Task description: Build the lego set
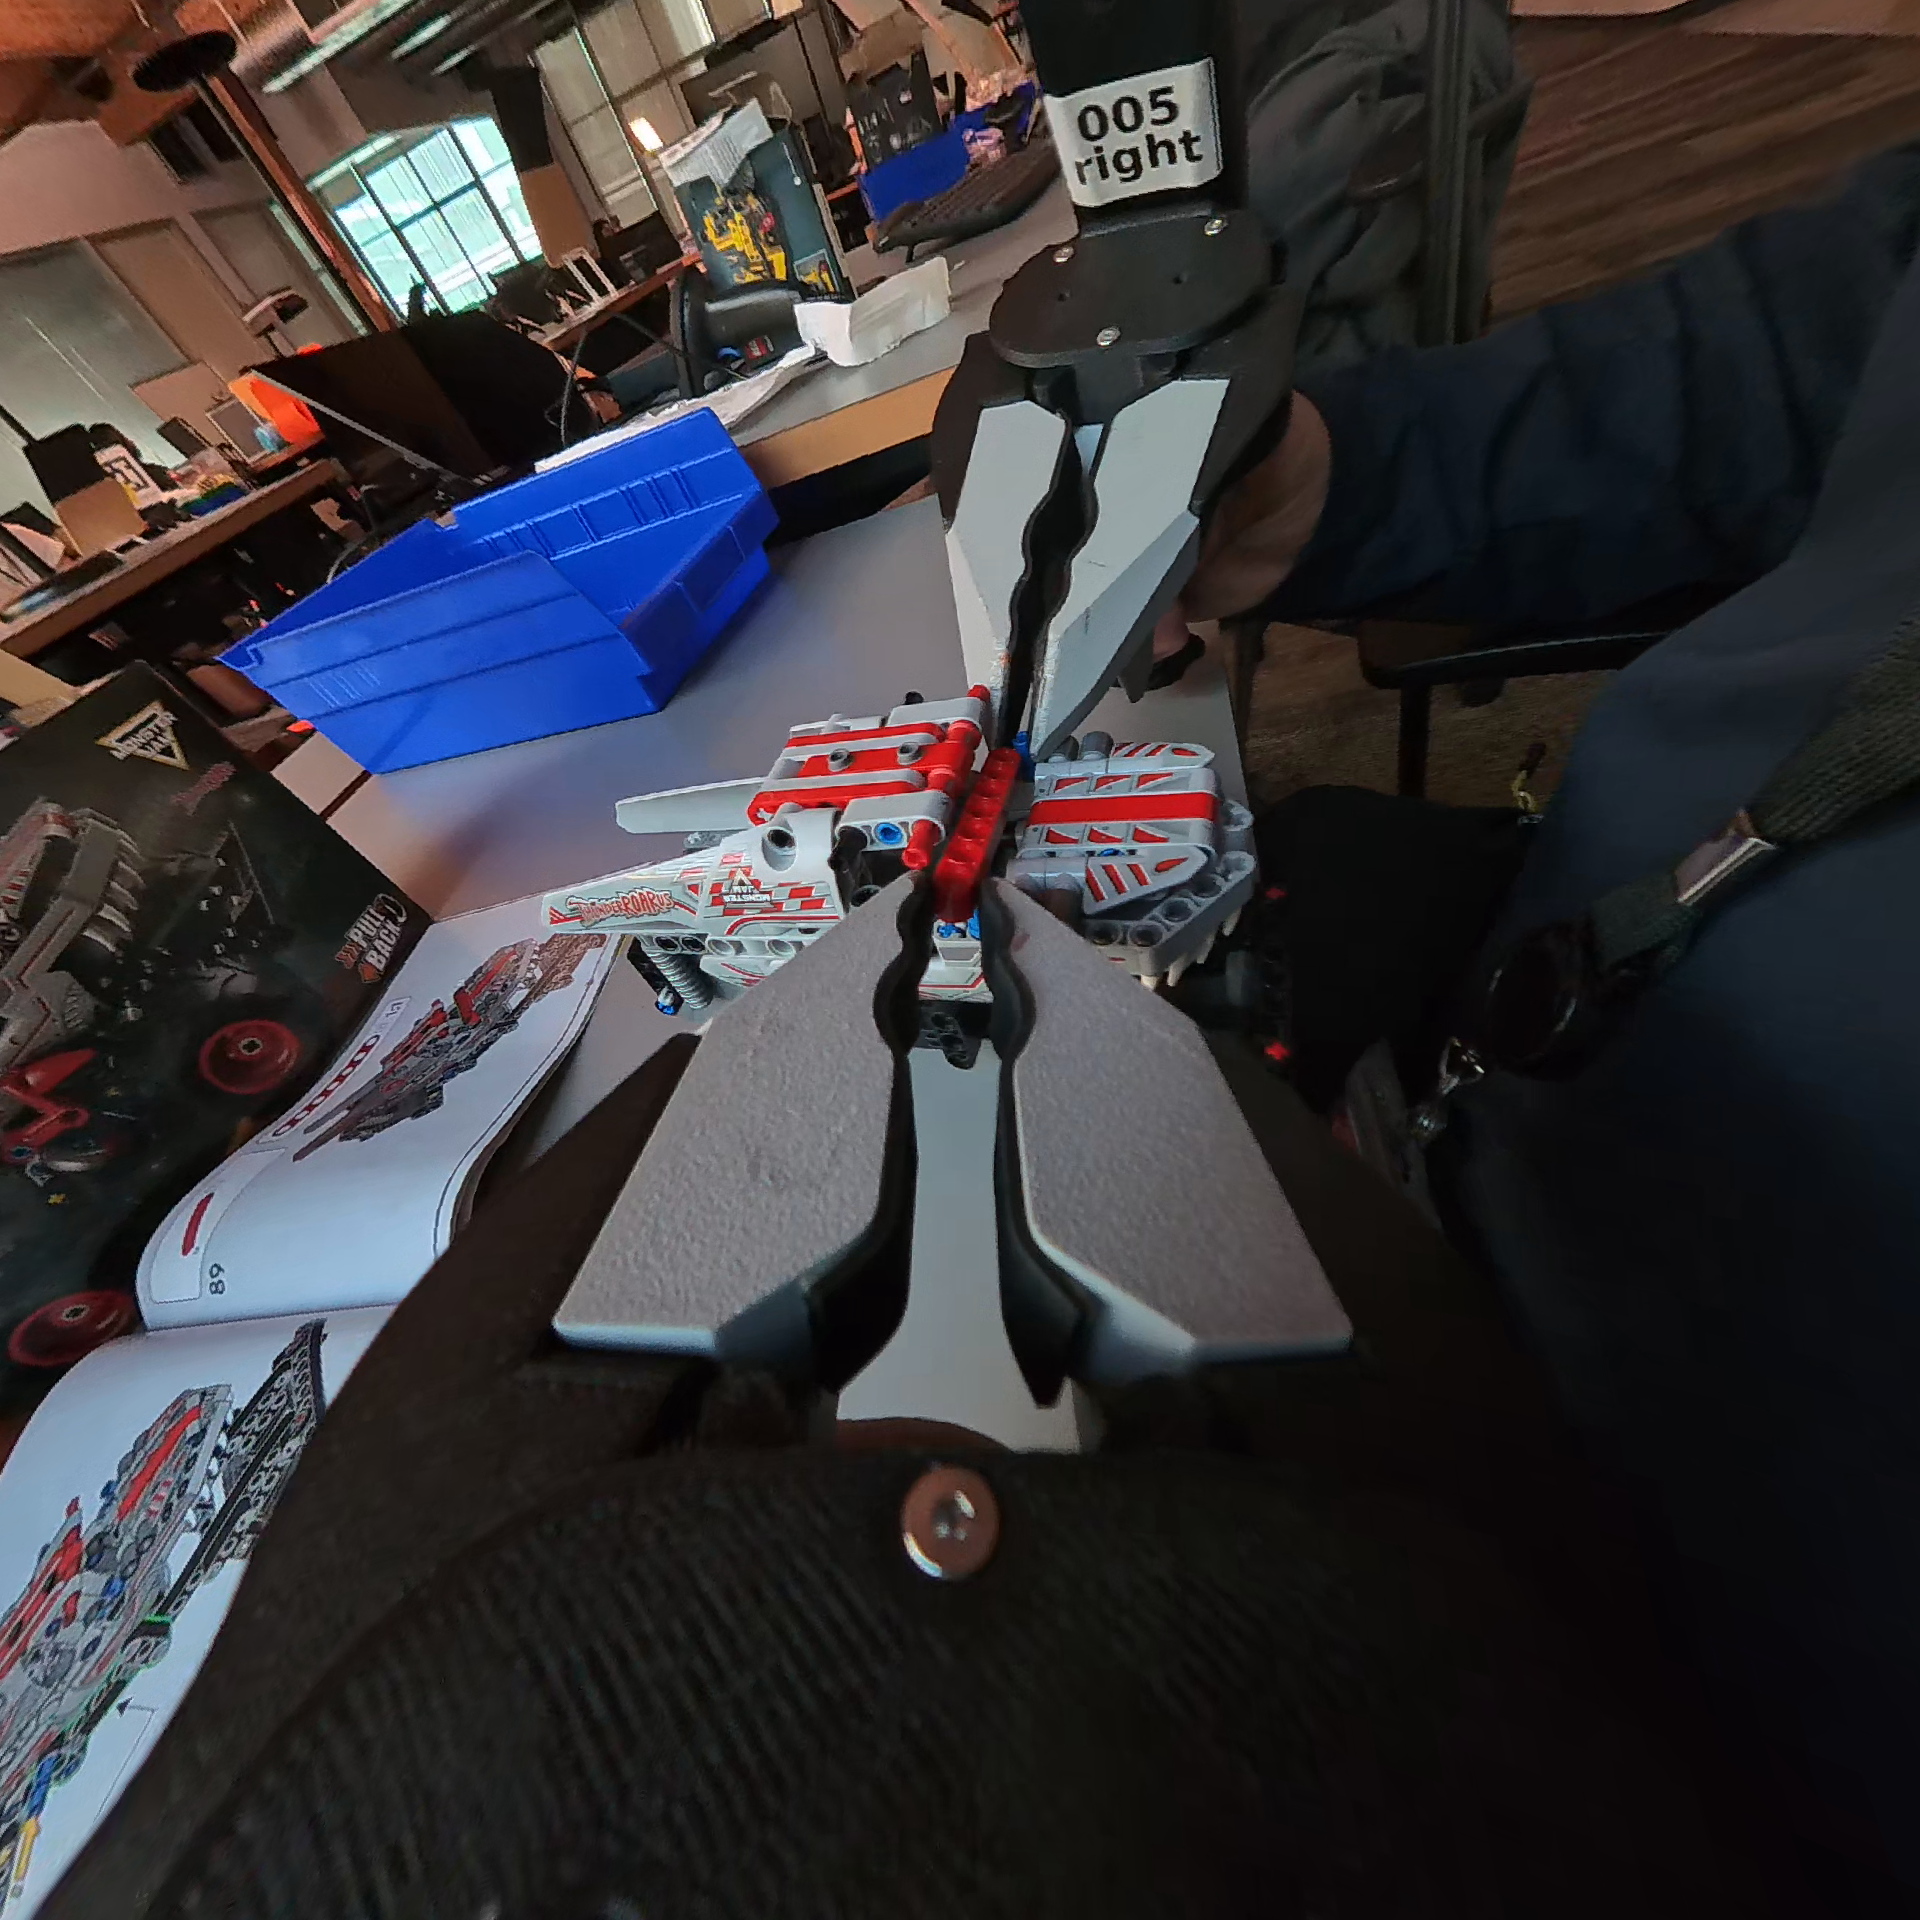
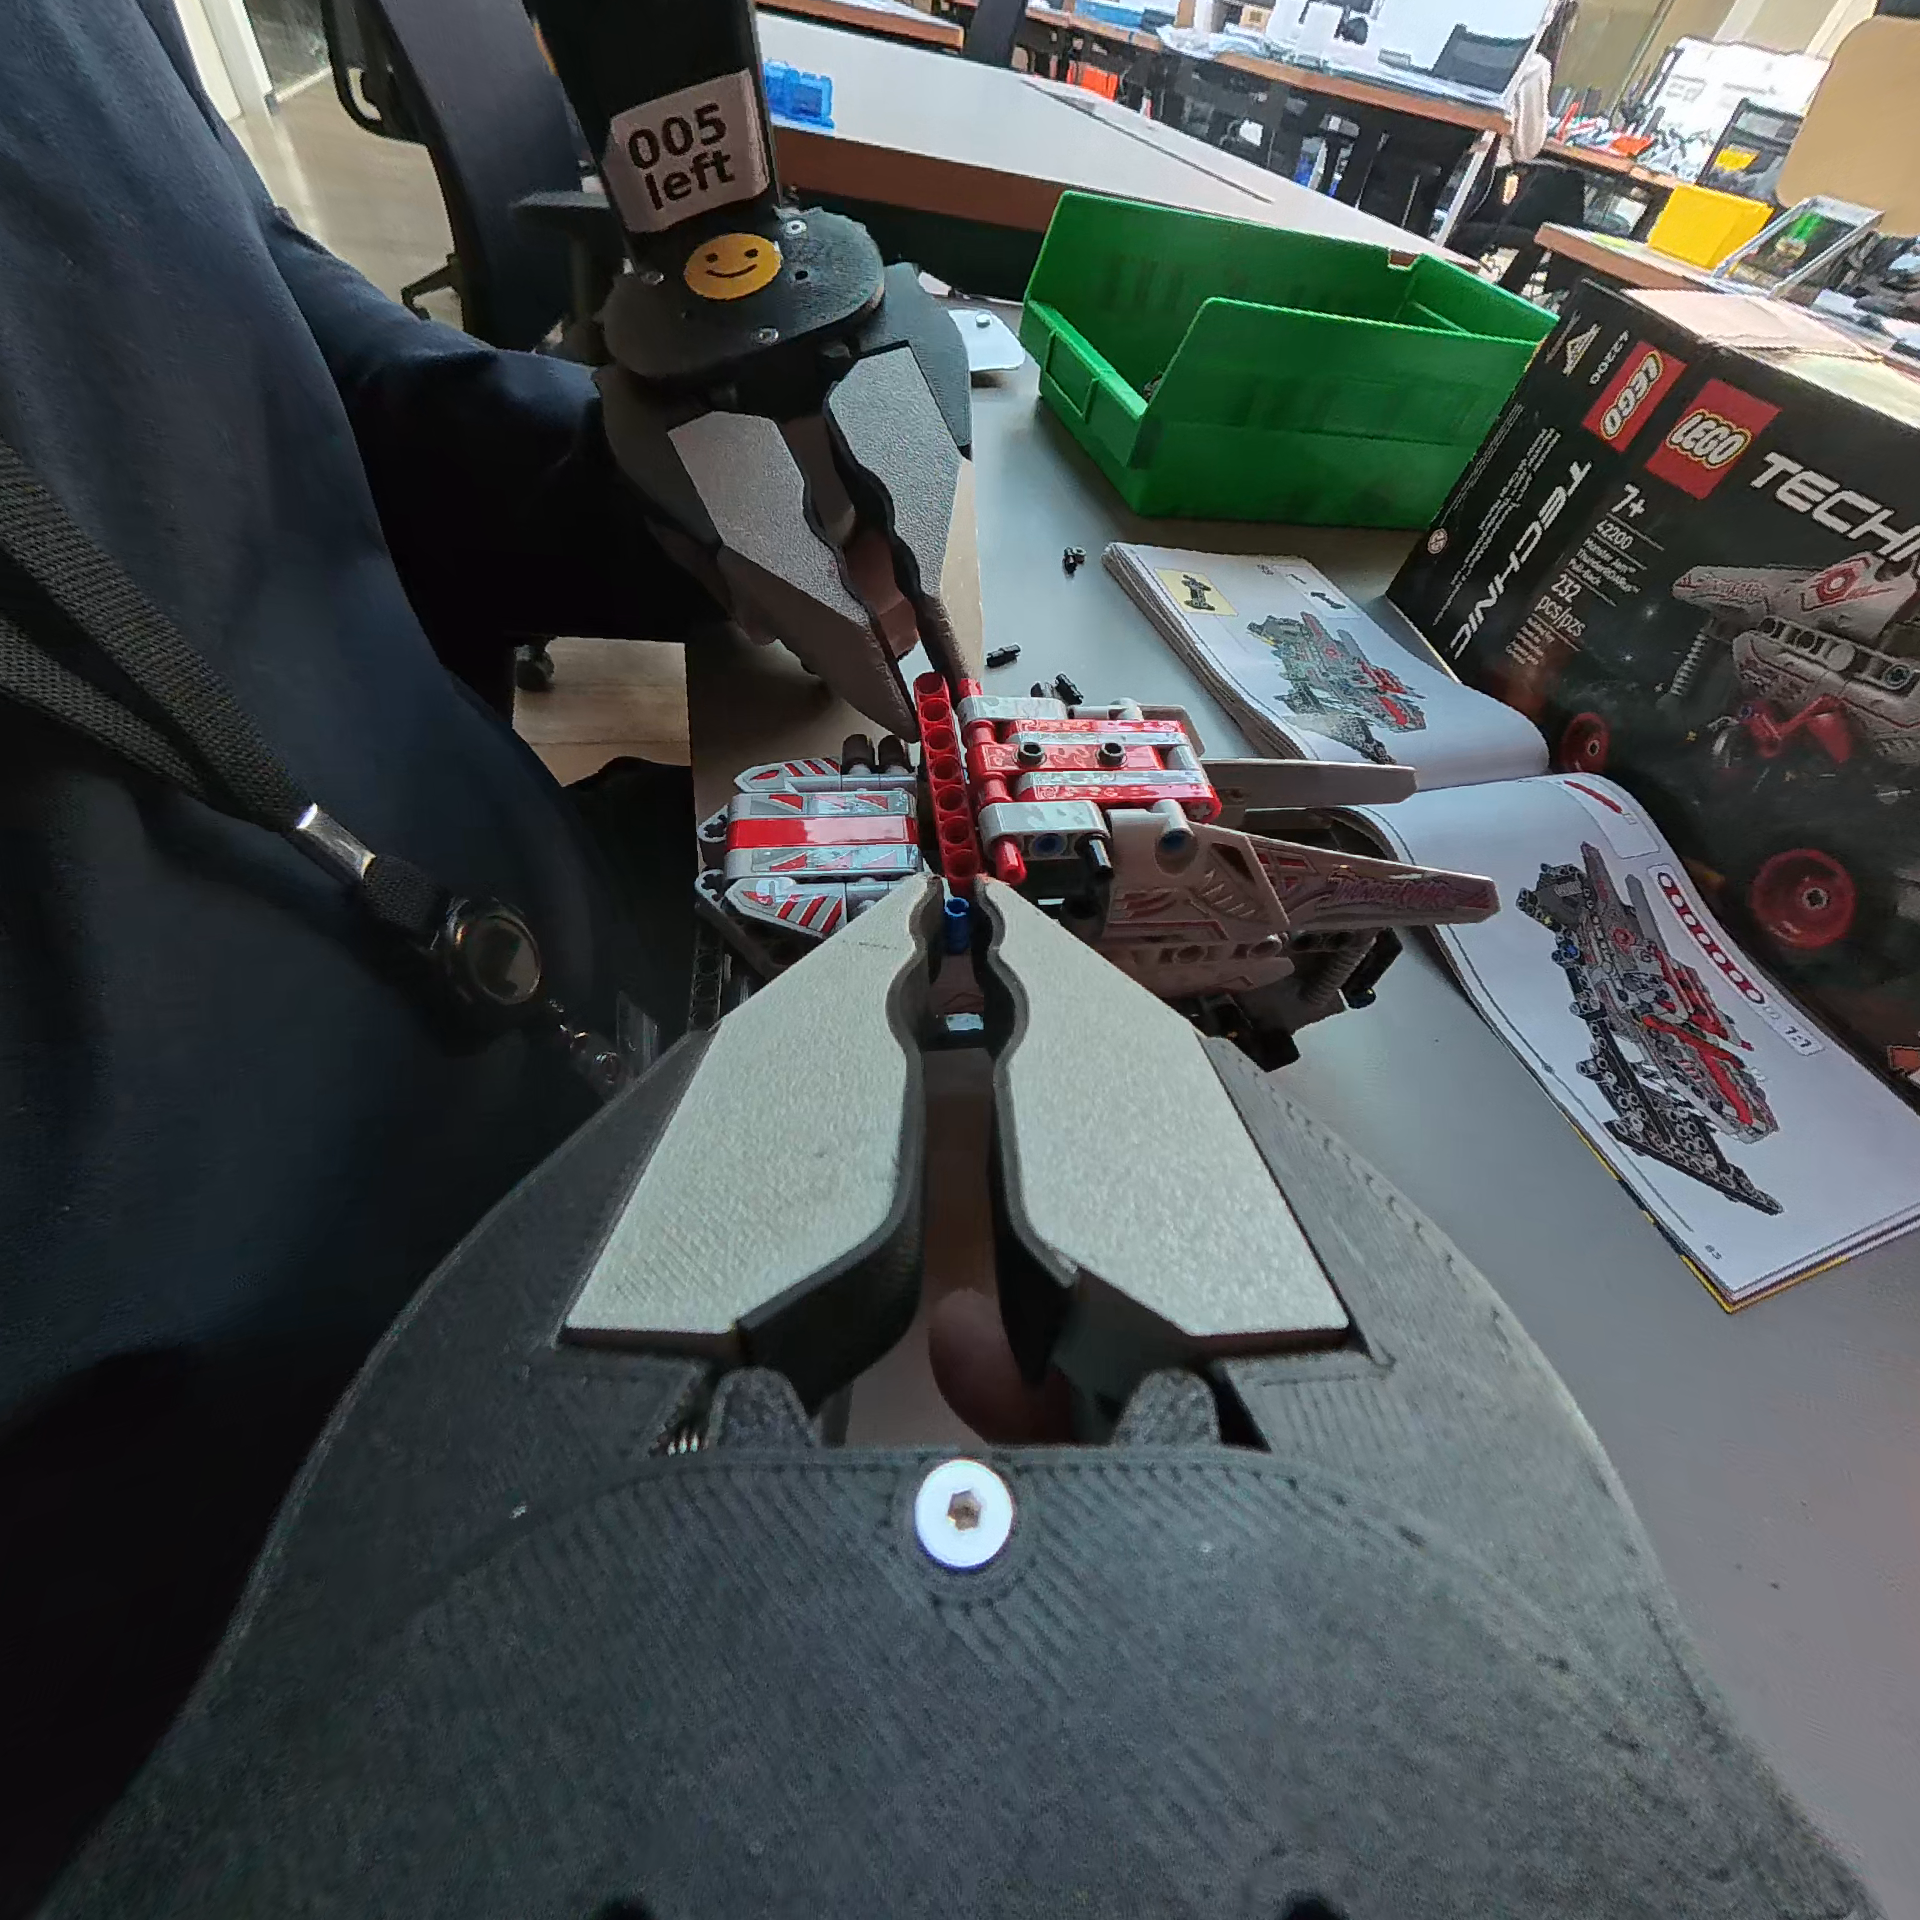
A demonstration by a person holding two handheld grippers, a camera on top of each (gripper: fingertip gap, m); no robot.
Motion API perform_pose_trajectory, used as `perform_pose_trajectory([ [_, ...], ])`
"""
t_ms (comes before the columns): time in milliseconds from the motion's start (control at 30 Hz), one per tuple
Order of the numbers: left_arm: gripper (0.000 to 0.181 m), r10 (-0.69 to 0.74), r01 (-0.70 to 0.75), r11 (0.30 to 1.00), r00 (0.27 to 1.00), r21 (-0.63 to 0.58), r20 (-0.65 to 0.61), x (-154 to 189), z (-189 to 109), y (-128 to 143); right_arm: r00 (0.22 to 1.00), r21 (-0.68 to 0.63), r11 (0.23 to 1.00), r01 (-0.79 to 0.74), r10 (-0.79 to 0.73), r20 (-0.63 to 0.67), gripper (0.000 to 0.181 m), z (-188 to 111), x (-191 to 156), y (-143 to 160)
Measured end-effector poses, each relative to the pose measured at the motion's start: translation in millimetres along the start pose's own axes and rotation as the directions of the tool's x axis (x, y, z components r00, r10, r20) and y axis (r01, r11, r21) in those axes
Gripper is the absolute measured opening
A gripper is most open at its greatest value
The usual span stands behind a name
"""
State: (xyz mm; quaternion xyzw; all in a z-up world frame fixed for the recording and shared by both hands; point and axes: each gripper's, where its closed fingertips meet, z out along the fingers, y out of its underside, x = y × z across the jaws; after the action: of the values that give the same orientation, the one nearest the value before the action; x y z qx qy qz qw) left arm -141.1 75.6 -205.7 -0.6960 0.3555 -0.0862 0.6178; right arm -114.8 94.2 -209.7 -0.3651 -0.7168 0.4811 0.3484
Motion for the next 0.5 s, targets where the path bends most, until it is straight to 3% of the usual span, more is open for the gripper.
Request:
perform_pose_trajectory([
  [333, 0.005, -0.063, 0.064, 0.998, 0.996, 0.006, -0.056, -1.0, -3.6, 0.8, 1.000, 0.001, 1.000, -0.012, 0.012, 0.003, 0.002, 0.1, 0.4, -0.1],
  [500, 0.004, -0.107, 0.112, 0.992, 0.990, 0.051, -0.086, -3.1, -9.0, -4.2, 0.999, 0.013, 0.999, -0.035, 0.035, -0.006, 0.012, -3.1, 2.8, -1.0],
])
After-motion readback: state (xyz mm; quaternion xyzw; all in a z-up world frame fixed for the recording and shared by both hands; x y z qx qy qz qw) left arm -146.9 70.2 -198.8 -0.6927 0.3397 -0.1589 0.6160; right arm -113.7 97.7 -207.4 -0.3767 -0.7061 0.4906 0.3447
